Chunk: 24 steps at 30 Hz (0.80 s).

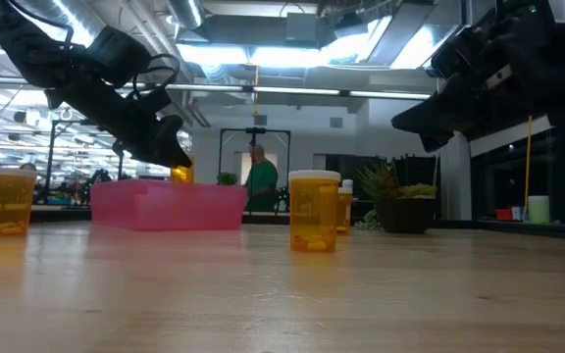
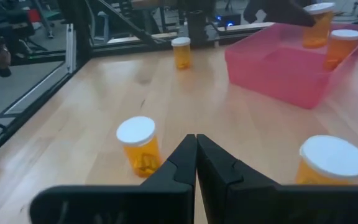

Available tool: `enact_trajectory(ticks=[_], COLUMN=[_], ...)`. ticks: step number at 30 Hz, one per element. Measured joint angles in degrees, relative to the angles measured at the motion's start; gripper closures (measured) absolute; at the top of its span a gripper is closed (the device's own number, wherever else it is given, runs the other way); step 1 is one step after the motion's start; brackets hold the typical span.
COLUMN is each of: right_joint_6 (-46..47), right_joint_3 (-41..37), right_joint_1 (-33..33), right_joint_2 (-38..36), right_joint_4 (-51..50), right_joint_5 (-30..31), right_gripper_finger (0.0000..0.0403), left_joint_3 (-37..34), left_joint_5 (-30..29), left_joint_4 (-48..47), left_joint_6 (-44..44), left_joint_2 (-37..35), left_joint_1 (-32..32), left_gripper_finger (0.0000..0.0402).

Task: Pick and place pill bottles into a basket
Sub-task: Put the orange pill bottle into the red container

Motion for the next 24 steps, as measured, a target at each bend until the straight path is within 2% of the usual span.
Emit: enact_trajectory(ticks=[10, 16, 19, 24], right_joint_6=[-1.8, -1.7, -1.6, -1.6], right_joint_3=[0.0, 0.0, 0.0, 0.0], right_joint_1=[0.0, -0.8, -0.8, -0.8], right_joint_2=[0.0, 0.0, 0.0, 0.0], right_joint_4=[3.3, 3.7, 3.6, 3.6], right_joint_5=[0.2, 0.2, 0.2, 0.2], right_gripper_finger=[0.0387, 0.0387, 0.0387, 0.0387], left_joint_3=[0.0, 0.0, 0.0, 0.0], left_joint_5=[0.0, -0.3, -1.0, 1.8], left_joint_4=[0.1, 1.1, 5.8, 7.4], left_joint_6=[-0.4, -0.4, -0.3, -0.1], left_joint_2=[0.3, 5.0, 7.1, 9.3], left_joint_1=[0.0, 0.2, 0.6, 2.2], left_gripper_finger=[0.0197, 0.0197, 0.0197, 0.0197])
